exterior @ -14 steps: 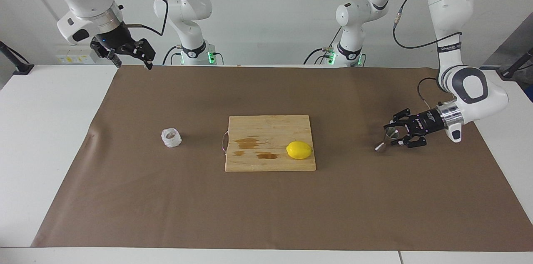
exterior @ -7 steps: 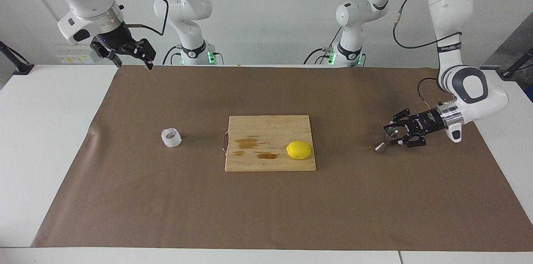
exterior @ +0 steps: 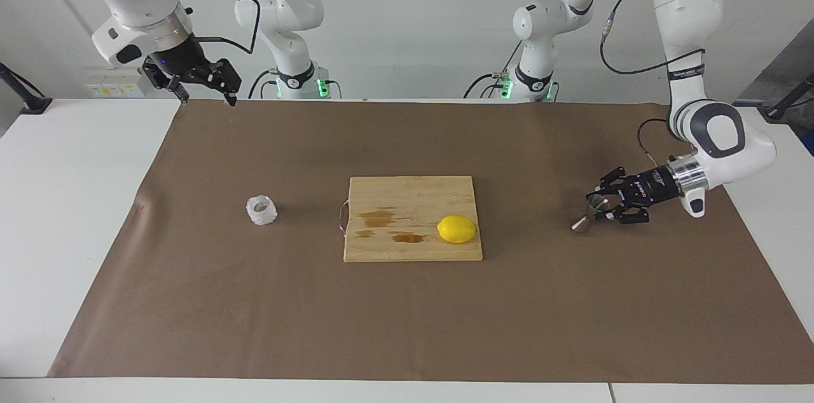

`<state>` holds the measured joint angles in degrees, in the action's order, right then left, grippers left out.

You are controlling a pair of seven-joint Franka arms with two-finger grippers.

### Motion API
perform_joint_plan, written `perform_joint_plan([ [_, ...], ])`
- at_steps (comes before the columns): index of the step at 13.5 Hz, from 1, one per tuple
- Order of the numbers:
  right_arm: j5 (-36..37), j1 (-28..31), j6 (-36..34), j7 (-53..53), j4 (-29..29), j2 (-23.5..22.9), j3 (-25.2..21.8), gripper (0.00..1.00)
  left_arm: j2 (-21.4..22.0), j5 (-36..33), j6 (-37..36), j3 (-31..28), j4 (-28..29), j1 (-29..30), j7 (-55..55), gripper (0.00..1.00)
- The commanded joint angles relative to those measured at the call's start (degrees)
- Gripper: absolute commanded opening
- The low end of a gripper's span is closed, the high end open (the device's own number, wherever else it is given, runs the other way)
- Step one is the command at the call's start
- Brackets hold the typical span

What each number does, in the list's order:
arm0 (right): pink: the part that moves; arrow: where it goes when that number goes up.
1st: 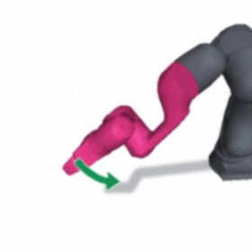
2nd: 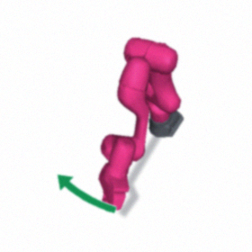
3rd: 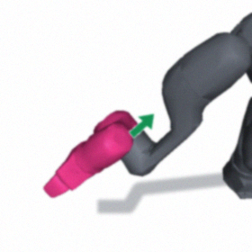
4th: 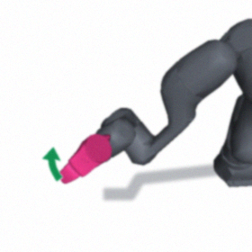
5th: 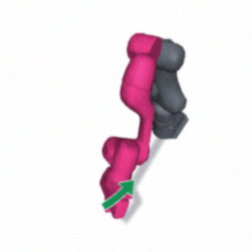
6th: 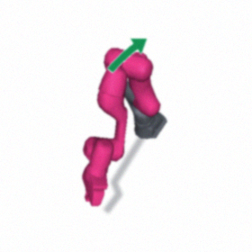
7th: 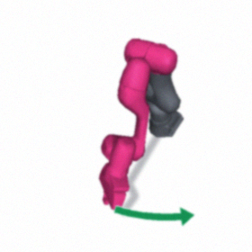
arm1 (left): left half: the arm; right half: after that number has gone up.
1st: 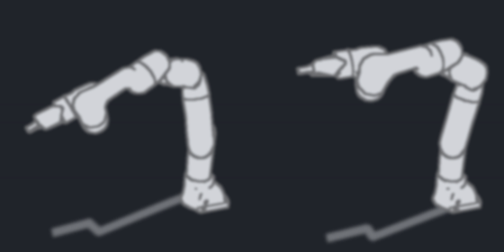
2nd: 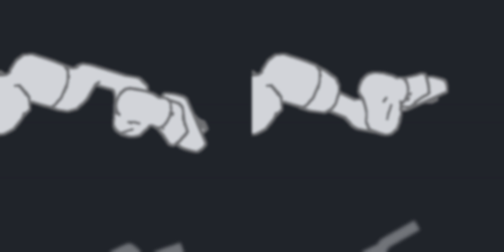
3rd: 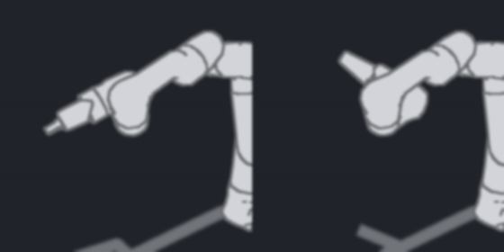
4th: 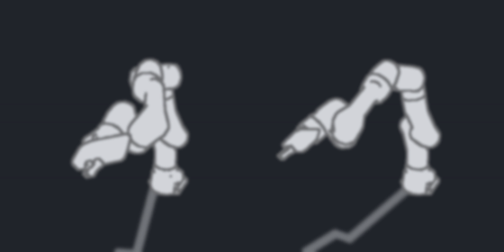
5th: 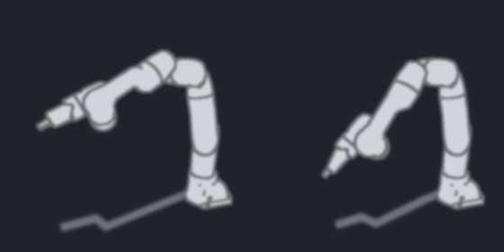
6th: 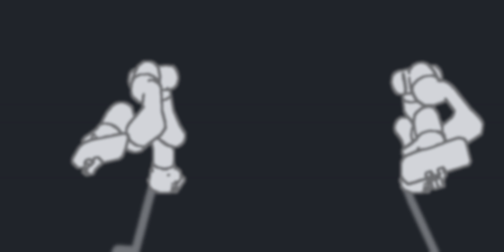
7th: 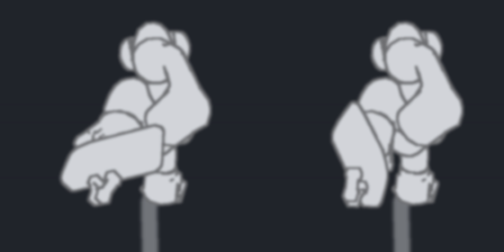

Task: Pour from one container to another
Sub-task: 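Lift the metal cup with the left gripper and carry it over the board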

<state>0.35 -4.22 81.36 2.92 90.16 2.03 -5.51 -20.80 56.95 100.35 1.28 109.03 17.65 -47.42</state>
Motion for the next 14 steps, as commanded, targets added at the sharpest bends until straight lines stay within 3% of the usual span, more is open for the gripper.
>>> perform_joint_plan([
  [1, -1.4, 0.3, -0.6, 0.6, 0.0, 0.3, 0.4, 1.0, 1.8, 0.9, -0.7, 0.2, 1.1, 0.5, -0.7, 0.0],
  [6, -1.4, 0.2, -0.5, 0.6, 0.0, 0.3, 0.5, 1.0, 1.8, 0.9, -1.9, 0.9, -3.3, -2.1, -7.8, 0.0],
  [9, -1.4, 0.0, -0.5, 0.7, 0.0, 0.3, 0.5, 1.0, 4.8, 1.2, -0.4, 0.9, -3.0, -8.0, -14.6, 0.0],
  [14, -1.4, 0.0, -0.5, 0.6, 0.0, 0.3, 0.5, 1.0, 6.3, 8.3, 2.9, 1.0, -2.2, -15.8, -21.4, 0.0],
])
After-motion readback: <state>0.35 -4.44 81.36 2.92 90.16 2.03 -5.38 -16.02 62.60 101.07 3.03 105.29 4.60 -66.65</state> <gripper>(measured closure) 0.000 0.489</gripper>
